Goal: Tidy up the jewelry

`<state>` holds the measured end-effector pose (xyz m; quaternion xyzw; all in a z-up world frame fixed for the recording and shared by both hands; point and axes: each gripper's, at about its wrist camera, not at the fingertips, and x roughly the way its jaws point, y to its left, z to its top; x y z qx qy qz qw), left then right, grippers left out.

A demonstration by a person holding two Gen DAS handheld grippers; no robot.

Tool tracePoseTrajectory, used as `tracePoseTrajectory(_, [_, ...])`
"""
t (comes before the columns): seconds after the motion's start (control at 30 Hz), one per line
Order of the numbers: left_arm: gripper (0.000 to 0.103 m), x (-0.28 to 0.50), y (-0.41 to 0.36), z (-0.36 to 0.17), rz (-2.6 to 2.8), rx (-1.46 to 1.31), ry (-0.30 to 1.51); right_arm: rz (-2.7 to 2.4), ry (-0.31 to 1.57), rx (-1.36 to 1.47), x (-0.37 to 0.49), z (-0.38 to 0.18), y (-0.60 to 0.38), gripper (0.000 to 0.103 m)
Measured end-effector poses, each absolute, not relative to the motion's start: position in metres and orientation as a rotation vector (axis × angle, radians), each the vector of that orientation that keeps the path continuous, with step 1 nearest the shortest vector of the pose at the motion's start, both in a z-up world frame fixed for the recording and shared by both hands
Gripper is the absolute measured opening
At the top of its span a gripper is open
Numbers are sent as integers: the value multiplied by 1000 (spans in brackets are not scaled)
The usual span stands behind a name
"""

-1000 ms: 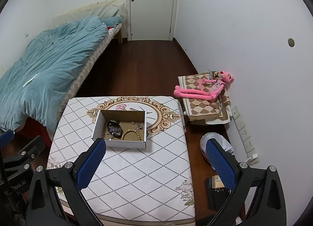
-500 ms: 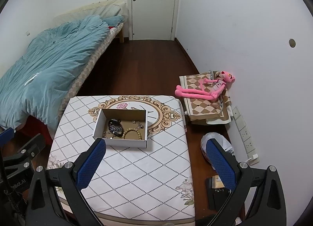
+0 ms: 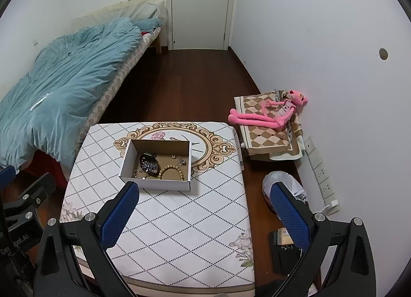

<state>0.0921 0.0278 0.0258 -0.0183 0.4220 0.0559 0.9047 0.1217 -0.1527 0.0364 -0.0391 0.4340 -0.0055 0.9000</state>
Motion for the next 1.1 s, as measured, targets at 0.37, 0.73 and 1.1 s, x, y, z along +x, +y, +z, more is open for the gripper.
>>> tracePoseTrajectory(0.37, [103,92,26,23,114,-41,879,-12,899,-90,123,36,-152,103])
tracePoseTrajectory(0.73, [103,92,28,19,112,-47,881,-12,902,-94,124,35,-151,103])
tracePoseTrajectory(1.1, [103,93,28,17,108,-43,879,-13,908,-94,125,33,-153,103])
